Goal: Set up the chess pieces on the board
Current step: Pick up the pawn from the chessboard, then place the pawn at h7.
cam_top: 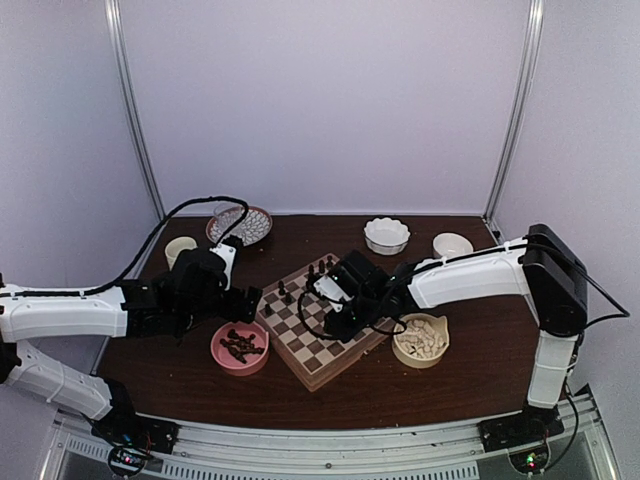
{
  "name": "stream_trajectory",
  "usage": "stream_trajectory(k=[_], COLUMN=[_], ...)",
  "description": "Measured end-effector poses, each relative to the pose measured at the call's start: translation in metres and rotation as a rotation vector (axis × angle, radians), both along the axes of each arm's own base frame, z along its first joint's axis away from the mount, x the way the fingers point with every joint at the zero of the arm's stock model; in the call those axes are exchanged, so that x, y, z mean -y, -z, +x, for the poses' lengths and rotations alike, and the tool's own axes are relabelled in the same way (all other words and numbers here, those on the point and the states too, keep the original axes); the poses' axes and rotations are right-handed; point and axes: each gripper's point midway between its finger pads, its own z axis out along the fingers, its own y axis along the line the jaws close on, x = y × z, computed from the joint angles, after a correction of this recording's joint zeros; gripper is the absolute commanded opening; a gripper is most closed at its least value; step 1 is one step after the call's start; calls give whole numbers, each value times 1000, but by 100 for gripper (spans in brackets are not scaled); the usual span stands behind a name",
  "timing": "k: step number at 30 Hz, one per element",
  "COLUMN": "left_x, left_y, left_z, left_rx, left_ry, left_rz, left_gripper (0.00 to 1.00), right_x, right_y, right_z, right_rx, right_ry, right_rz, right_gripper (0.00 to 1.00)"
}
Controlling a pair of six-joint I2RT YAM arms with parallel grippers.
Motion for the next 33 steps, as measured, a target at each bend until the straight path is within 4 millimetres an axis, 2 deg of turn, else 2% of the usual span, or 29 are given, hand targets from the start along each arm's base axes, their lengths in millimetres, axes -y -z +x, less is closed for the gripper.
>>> stream_trajectory(k=[3,10,15,26,33], left_x=[1,1,2,5,7], left_y=[1,1,2,2,2], left_z=[0,-1,-1,-3,-3], left_rx=[-3,-6,-9,-15,-20], left_ry=[4,7,13,29,40], left_rz=[0,0,-2,-12,-13], left_gripper=[97,95,94,93,92], right_x=[0,2,7,48,44], right_y=[1,0,-2,-13,-42], right_z=[0,4,16,82,133], right_rx=[-2,18,32,45,118], right_ry=[2,16,52,252,320], right_rz=[-1,-10,2,53,115], right_gripper=[10,9,8,8,8])
